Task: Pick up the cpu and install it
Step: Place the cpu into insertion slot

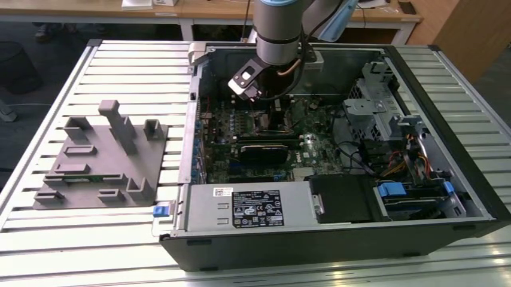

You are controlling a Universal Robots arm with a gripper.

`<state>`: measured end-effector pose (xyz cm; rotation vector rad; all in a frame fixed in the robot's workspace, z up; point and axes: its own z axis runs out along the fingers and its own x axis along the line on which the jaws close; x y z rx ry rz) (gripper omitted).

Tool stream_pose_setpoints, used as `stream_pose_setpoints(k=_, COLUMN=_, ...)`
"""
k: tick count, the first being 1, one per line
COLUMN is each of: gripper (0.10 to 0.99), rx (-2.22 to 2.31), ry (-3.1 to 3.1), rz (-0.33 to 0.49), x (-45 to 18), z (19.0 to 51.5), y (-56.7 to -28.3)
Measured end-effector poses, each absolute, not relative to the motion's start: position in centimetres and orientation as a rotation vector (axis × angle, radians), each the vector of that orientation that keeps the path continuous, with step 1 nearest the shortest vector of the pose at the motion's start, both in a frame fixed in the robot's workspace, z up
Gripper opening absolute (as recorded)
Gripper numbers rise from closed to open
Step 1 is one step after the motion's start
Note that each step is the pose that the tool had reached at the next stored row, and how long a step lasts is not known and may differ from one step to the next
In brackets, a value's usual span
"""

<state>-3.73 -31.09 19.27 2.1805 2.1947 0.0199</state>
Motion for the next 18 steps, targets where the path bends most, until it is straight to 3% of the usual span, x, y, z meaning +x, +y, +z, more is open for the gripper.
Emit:
stream_pose_setpoints(k=4, gripper=0.549, rx=2.180, ry=2.195, rz=0.021, x=-3.71, z=19.24, y=-31.08)
stream_pose_setpoints(k=5, gripper=0.612, rx=2.180, ry=2.195, rz=0.021, x=-3.72, z=19.25, y=-31.08)
stream_pose_setpoints(k=18, gripper=0.612, rx=2.181, ry=2.195, rz=0.020, x=-3.70, z=19.54, y=-31.09)
